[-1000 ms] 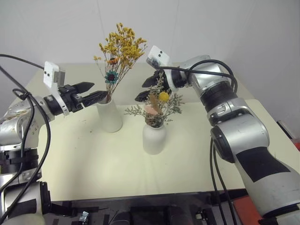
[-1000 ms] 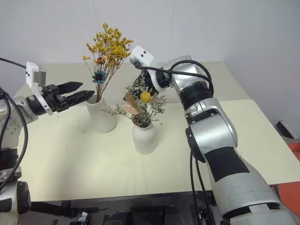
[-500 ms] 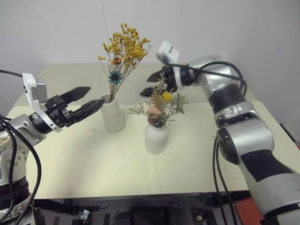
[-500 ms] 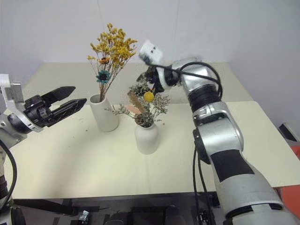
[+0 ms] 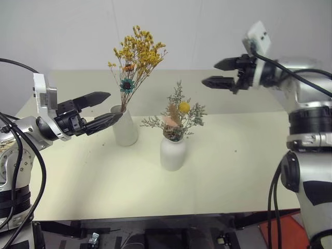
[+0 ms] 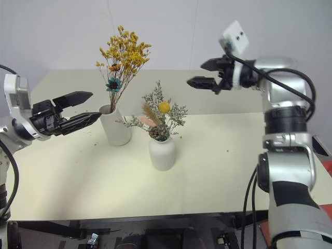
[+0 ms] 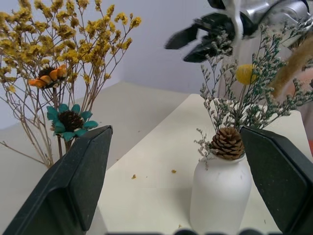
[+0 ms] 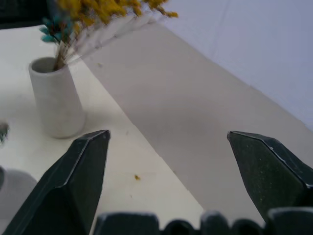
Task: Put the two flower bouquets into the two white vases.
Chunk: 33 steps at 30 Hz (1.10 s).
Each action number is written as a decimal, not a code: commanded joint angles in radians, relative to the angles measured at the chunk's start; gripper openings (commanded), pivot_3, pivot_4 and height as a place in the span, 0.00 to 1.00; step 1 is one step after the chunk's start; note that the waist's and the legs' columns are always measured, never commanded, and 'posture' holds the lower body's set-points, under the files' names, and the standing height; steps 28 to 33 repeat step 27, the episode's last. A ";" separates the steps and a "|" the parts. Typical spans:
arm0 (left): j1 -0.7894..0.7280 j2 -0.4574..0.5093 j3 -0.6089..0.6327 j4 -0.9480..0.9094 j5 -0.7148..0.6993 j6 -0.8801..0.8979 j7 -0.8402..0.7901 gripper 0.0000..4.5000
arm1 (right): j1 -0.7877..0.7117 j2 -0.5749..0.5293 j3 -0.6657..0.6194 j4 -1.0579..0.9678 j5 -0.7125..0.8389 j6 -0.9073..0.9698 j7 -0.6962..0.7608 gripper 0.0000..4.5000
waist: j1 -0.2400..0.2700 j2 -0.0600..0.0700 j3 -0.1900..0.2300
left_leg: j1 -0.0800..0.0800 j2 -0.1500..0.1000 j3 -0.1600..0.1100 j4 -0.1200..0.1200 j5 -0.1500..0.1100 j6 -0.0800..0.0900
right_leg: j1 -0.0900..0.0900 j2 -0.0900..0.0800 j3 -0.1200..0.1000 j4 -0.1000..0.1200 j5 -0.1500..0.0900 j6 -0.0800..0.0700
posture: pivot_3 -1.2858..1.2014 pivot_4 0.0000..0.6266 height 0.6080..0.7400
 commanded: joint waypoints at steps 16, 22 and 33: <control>0.302 0.098 0.202 -0.075 0.004 -0.024 -0.040 1.00 | 0.687 -0.176 -0.323 -0.637 0.326 0.216 -0.097 1.00 | 0.004 0.000 0.000 | 0.006 0.002 0.004 0.000 0.000 0.001 | 0.004 0.001 0.002 0.000 -0.003 0.004 | 0.52 0.24 1.00; 0.368 0.087 0.239 -0.105 -0.004 -0.036 -0.049 1.00 | 0.797 -0.179 -0.307 -0.662 0.292 0.075 -0.125 1.00 | 0.007 0.000 0.000 | 0.015 0.003 0.004 0.000 -0.001 0.002 | 0.015 0.002 0.002 -0.003 -0.006 0.006 | 0.52 0.24 1.00; 0.401 0.080 0.257 -0.120 -0.018 -0.039 -0.058 1.00 | 0.821 -0.183 -0.304 -0.661 0.311 0.040 -0.133 1.00 | 0.007 0.000 0.000 | 0.016 0.003 0.004 0.000 -0.001 0.003 | 0.018 0.001 0.002 -0.006 -0.008 0.008 | 0.52 0.24 1.00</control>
